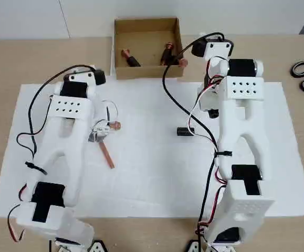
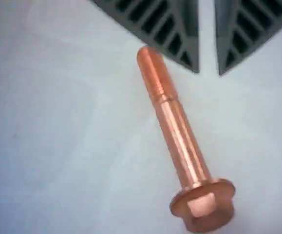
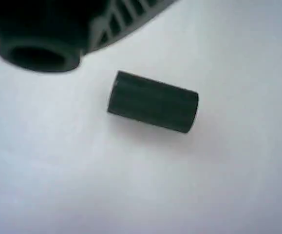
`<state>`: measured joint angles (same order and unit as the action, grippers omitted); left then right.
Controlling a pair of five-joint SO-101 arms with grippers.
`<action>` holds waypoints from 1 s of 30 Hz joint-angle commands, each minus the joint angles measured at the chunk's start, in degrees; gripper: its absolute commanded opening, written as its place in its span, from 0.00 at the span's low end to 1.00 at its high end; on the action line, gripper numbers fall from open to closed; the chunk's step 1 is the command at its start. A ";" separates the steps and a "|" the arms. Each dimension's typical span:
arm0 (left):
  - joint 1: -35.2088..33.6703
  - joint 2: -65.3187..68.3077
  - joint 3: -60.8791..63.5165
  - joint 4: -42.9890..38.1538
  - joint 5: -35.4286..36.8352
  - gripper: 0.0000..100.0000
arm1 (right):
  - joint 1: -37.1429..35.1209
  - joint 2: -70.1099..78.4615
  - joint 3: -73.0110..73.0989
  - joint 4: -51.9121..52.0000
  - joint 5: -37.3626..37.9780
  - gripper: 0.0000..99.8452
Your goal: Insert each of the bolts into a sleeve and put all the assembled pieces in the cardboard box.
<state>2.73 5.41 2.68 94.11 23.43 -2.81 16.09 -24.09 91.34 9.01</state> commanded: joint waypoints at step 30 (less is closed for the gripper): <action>1.32 15.21 -0.66 -4.75 16.09 0.01 | -0.22 -3.47 -2.90 -0.92 -0.62 0.00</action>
<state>3.96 20.35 1.89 87.69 39.16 -2.81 16.09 -24.09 91.34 9.01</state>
